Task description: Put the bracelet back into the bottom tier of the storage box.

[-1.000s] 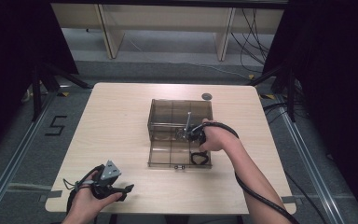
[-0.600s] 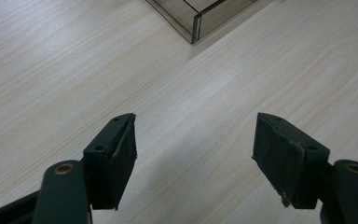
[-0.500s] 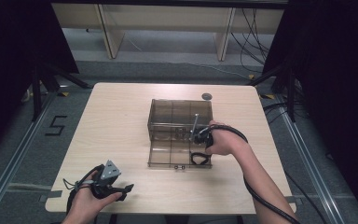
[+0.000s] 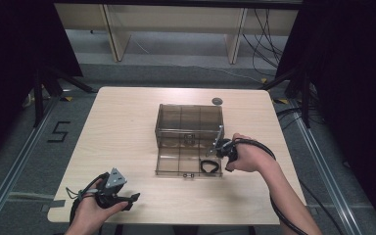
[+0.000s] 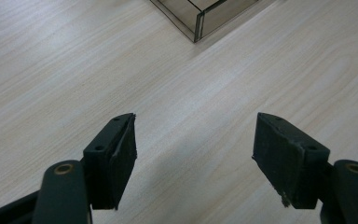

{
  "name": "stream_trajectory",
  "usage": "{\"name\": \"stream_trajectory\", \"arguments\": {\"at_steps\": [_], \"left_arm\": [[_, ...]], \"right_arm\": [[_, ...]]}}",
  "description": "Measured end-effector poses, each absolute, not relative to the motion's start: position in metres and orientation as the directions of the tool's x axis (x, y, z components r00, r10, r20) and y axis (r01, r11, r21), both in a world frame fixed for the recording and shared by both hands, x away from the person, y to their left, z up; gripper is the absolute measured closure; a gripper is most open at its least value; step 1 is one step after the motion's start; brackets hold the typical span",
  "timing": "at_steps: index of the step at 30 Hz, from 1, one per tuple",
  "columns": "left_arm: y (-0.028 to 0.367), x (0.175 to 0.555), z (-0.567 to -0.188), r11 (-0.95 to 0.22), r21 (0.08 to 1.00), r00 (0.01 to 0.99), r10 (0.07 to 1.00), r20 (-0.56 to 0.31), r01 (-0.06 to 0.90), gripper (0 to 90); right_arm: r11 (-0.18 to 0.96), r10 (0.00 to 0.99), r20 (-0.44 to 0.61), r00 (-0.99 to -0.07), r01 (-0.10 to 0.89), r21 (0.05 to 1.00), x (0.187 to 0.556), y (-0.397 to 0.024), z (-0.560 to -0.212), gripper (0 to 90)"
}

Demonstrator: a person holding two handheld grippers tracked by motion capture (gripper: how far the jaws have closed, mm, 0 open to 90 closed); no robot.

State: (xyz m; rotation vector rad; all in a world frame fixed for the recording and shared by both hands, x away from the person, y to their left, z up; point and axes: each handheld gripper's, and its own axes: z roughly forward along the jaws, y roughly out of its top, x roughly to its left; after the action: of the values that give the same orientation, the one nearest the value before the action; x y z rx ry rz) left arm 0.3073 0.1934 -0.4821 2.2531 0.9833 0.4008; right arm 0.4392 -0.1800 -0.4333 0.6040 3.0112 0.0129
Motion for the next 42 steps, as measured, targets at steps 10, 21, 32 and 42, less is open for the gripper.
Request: {"name": "stream_trajectory", "arguments": {"at_steps": [10,21,32,42], "left_arm": [[0.194,0.308,-0.482,-0.518,0.657,0.673,0.739,0.021,0.548,29.8],[0.194,0.309,-0.484,-0.508,0.659,0.663,0.748,0.018,0.555,29.8],[0.195,0.309,-0.483,-0.505,0.660,0.662,0.749,0.015,0.557,29.8],[0.195,0.310,-0.483,-0.504,0.661,0.665,0.747,0.010,0.556,29.8]], "right_arm": [[0.893,0.449,-0.049,-0.892,0.449,0.025,0.422,-0.207,-0.440,79.3],[0.855,0.518,-0.030,-0.855,0.517,0.033,0.407,-0.240,-0.451,77.6],[0.834,0.551,-0.015,-0.834,0.550,0.039,0.398,-0.263,-0.466,74.4],[0.816,0.577,-0.014,-0.817,0.575,0.055,0.398,-0.273,-0.468,71.1]]}}
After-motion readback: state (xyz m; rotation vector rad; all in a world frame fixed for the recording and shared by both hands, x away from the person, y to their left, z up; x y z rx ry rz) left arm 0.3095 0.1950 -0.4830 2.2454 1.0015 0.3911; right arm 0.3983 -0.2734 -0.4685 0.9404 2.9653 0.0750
